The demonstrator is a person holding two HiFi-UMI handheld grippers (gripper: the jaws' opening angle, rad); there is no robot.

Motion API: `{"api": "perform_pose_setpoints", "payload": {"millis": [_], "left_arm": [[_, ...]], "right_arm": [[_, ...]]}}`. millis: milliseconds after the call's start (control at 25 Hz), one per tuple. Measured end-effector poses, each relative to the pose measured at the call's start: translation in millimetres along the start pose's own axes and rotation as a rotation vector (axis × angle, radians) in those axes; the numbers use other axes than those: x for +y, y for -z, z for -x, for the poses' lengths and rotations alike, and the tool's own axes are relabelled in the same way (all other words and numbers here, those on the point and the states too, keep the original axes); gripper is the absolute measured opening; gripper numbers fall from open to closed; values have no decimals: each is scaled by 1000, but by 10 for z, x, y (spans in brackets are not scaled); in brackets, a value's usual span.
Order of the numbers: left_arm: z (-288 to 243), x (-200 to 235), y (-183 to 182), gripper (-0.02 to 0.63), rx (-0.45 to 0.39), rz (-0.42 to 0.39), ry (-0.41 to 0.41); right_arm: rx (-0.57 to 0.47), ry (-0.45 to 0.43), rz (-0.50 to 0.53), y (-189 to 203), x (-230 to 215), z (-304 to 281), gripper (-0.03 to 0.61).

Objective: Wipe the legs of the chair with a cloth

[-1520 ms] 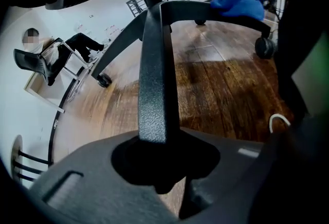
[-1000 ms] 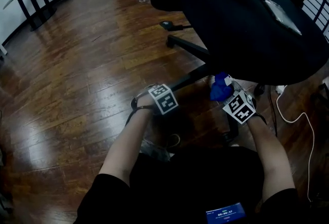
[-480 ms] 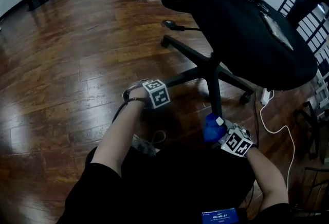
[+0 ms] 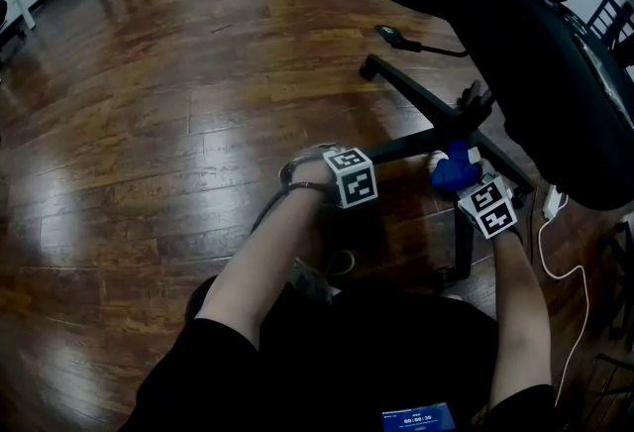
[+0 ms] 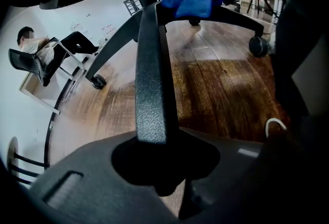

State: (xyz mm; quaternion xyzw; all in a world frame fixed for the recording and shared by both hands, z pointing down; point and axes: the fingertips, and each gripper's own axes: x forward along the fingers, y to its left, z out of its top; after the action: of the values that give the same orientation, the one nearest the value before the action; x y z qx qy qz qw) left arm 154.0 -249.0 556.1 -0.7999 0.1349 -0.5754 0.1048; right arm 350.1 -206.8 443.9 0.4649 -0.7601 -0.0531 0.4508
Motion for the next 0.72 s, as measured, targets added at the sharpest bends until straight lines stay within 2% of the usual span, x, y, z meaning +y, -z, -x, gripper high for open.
{"api": "perform_pose_setpoints", "payload": {"millis": [120, 200, 400, 600, 720], "left_arm": [[3, -29, -28, 91, -21, 9, 15], [2, -20, -30, 91, -25, 12, 21], [-11, -18, 3, 91, -18, 10, 23], [-6, -14, 40, 91, -10, 10, 26], [-11, -10, 41, 91, -3, 13, 22]], "right_arm": [[-15, 64, -30, -107, -195, -103, 86], [-54, 58, -50, -115, -151, -50, 84], [-106, -112, -122, 133, 421, 375, 81], [-97, -329, -117, 552, 1339, 1021, 81], [-83, -387, -86, 708, 1596, 1208, 81]]}}
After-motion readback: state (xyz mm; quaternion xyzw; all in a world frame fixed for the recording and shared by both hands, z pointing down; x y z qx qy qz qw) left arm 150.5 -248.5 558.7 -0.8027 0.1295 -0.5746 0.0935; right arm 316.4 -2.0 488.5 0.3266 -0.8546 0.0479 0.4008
